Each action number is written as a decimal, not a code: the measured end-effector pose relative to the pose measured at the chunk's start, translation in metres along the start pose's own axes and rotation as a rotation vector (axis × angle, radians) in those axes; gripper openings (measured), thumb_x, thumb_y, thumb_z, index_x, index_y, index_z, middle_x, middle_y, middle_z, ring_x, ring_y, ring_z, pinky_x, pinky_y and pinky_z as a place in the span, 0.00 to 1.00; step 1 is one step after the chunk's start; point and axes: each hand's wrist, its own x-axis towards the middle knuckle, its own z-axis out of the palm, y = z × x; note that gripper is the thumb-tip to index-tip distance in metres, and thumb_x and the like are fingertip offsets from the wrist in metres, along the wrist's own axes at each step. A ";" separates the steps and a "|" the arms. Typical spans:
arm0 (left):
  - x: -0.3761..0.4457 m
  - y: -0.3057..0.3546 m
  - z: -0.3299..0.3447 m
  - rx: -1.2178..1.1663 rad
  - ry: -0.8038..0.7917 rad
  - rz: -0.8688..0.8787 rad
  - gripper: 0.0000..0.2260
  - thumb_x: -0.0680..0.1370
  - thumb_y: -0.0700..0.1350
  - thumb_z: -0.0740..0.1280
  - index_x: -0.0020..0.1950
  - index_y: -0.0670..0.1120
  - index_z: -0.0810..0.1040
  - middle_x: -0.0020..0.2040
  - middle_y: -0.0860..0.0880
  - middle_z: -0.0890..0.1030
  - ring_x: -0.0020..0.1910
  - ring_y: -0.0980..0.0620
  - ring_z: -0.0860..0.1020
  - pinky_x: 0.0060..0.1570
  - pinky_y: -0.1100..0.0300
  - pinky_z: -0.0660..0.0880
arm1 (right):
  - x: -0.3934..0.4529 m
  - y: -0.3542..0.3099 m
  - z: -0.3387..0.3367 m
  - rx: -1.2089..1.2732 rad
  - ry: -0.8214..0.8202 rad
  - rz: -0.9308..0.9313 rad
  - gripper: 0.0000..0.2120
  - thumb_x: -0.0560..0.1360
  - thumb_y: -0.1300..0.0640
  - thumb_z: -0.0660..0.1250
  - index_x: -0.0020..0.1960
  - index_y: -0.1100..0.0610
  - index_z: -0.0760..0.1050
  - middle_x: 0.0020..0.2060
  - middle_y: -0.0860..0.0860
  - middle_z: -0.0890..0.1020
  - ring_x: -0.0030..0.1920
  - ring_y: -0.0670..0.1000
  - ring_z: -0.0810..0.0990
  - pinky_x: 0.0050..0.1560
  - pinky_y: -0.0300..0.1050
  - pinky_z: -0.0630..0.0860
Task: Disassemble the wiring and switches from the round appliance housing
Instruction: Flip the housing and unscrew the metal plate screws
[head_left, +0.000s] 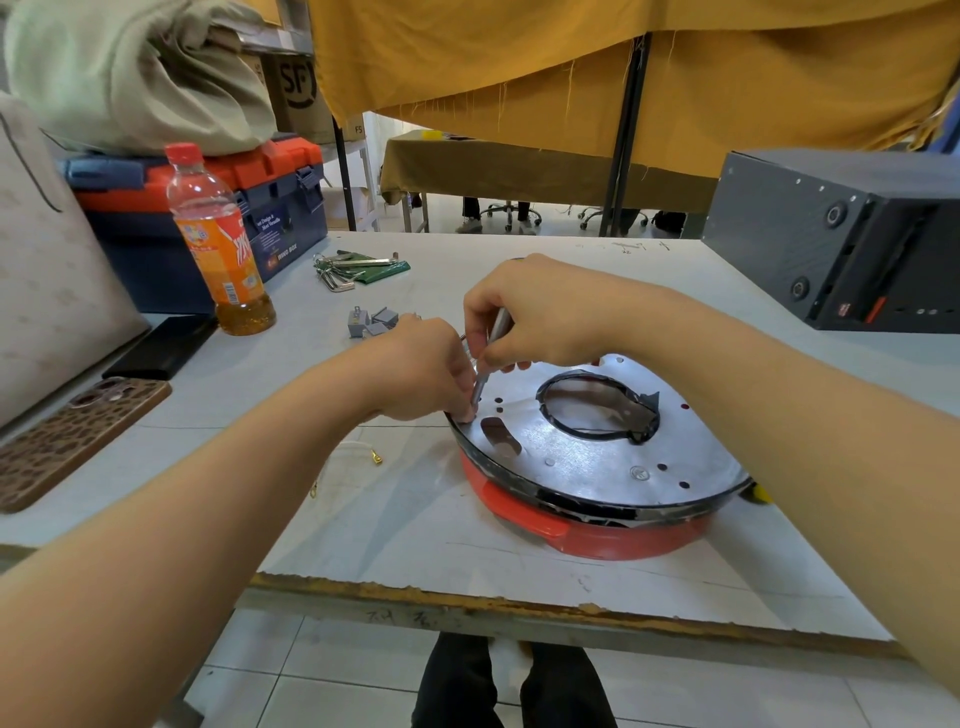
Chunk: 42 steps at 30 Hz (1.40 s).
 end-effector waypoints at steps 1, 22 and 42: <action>0.000 0.000 0.000 0.000 -0.002 -0.001 0.06 0.72 0.46 0.73 0.47 0.46 0.83 0.50 0.46 0.81 0.50 0.48 0.71 0.44 0.57 0.69 | 0.001 0.000 0.000 -0.004 0.004 0.005 0.05 0.72 0.59 0.71 0.40 0.52 0.76 0.34 0.48 0.81 0.30 0.40 0.78 0.31 0.32 0.72; -0.003 -0.001 -0.007 -0.092 -0.050 -0.019 0.03 0.73 0.43 0.70 0.42 0.49 0.83 0.53 0.50 0.82 0.51 0.48 0.78 0.52 0.53 0.75 | 0.001 -0.002 -0.007 -0.048 -0.108 0.025 0.02 0.75 0.57 0.68 0.46 0.54 0.80 0.35 0.49 0.82 0.33 0.43 0.79 0.25 0.28 0.69; -0.004 0.000 -0.004 -0.058 -0.031 -0.026 0.04 0.73 0.41 0.69 0.44 0.46 0.83 0.54 0.46 0.82 0.52 0.45 0.78 0.54 0.50 0.75 | 0.002 -0.005 -0.003 -0.082 -0.048 0.045 0.08 0.78 0.56 0.64 0.44 0.59 0.79 0.27 0.50 0.81 0.24 0.44 0.77 0.21 0.30 0.67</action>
